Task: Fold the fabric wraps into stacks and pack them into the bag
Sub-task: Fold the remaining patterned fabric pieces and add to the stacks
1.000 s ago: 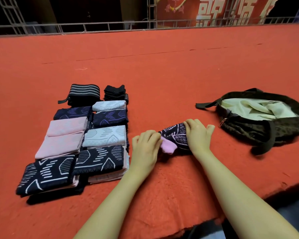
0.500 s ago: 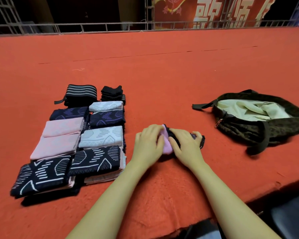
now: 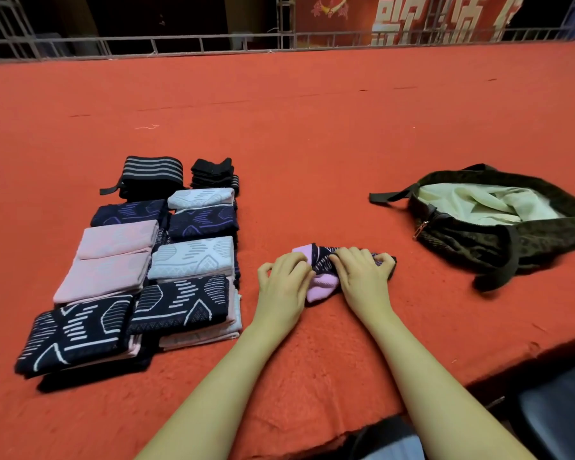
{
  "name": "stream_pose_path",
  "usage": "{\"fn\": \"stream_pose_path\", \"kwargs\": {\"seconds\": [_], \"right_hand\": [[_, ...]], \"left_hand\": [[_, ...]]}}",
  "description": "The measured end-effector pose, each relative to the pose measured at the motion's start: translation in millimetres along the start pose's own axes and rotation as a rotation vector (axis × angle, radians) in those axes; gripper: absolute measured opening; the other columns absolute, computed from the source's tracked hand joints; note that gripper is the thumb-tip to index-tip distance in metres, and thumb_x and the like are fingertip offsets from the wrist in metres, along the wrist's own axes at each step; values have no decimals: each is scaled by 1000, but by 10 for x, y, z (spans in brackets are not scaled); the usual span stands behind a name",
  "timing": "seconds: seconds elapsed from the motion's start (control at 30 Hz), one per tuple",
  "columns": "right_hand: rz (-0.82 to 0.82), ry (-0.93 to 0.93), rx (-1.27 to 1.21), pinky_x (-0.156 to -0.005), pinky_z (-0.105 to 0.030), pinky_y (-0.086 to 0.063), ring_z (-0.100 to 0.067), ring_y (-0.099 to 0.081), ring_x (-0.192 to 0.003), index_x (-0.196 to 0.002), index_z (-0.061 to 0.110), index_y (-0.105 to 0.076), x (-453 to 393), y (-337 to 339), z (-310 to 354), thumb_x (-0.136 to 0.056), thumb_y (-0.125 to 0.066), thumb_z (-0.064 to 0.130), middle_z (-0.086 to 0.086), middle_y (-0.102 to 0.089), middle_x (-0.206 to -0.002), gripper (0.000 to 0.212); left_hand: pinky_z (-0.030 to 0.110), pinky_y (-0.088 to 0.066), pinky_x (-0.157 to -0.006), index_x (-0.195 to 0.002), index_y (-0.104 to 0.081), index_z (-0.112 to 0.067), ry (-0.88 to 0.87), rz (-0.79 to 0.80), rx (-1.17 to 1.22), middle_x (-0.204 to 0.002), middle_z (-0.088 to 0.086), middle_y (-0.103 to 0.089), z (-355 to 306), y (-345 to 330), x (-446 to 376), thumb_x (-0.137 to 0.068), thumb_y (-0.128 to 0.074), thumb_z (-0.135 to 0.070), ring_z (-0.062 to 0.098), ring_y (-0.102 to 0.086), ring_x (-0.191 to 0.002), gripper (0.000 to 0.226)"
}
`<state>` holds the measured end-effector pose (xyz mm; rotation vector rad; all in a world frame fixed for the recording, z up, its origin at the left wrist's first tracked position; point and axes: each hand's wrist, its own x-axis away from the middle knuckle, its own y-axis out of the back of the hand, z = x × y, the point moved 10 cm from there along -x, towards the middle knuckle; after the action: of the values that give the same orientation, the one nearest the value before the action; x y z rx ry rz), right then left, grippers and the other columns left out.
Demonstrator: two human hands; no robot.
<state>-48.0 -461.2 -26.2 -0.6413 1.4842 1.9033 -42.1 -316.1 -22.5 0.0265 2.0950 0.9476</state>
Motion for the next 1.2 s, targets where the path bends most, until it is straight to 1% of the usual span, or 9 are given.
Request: {"fn": "stream_pose_path", "kwargs": {"seconds": [0.4, 0.5, 0.6, 0.7, 0.77, 0.87, 0.97, 1.1, 1.2], "right_hand": [[31, -216, 87, -74, -36, -20, -26, -56, -72, -78, 21, -65, -108, -48, -213, -89, -40, 39, -2, -57, -75, 33], [-13, -122, -100, -79, -34, -18, -15, -52, -86, -77, 24, -65, -45, 65, -127, -88, -45, 39, 7, -61, -88, 27], [-61, -107, -219, -82, -32, -17, -11, -54, -78, -58, 22, -61, 26, 234, -64, -90, -45, 41, 13, -61, -75, 40], [-92, -139, -165, -78, -30, -14, -15, -53, -69, -55, 24, -53, 19, 348, -44, -87, -49, 43, 11, -56, -67, 37], [-11, -101, -143, -80, -28, -14, -14, -55, -85, -76, 26, -59, -45, 295, 0, -83, -49, 44, 11, -61, -87, 22], [372, -40, -99, -102, -31, -8, -14, -38, -130, -131, 27, -51, -105, -44, 57, -81, -39, 40, 7, -48, -138, 54], [580, 19, -44, -109, -38, 4, -16, -37, -128, -130, 29, -52, -30, -244, 68, -84, -30, 42, 9, -54, -126, 52], [246, 31, -173, -91, -31, -13, -20, -49, -93, -90, 25, -63, -16, 46, 102, -88, -35, 44, 9, -54, -87, 34], [76, 81, -210, -82, -30, -15, -16, -42, -87, -89, 26, -57, 45, 233, 198, -90, -42, 32, 7, -53, -82, 16]], "left_hand": [[24, -20, -82, -92, -51, -26, 195, -98, 97, -113, -6, -52, 179, 205, 133, -96, -36, -29, 5, -46, -103, 16], [32, -26, -81, -80, -59, -18, 102, -44, 91, -101, -6, -60, 57, 157, 110, -93, -39, -31, 7, -50, -97, 28], [33, -25, -74, -63, -53, -19, 38, -37, -18, -76, -7, -58, -56, 188, -3, -90, -44, -37, 13, -54, -80, 34], [34, -26, -73, -76, -54, -19, 138, -9, -150, -75, -4, -55, -8, 165, -194, -86, -41, -43, 22, -56, -76, 29], [38, -28, -81, -98, -60, -17, 225, 176, -242, -98, 0, -58, 75, -36, -283, -89, -39, -46, 25, -55, -94, 37], [37, -27, -90, -112, -58, -17, 299, 386, -340, -119, 0, -53, 199, -293, -302, -97, -40, -43, 24, -46, -113, 36], [36, -25, -88, -105, -62, -18, 320, 359, -312, -116, -2, -56, 241, -294, -282, -99, -38, -40, 22, -47, -110, 32], [34, -23, -88, -105, -66, -21, 421, 219, -108, -116, -4, -58, 293, -159, -253, -100, -41, -35, 20, -50, -109, 29], [37, -27, -91, -101, -65, -15, 487, 148, -66, -116, 0, -58, 336, -61, -306, -100, -40, -31, 22, -52, -109, 29]]}}
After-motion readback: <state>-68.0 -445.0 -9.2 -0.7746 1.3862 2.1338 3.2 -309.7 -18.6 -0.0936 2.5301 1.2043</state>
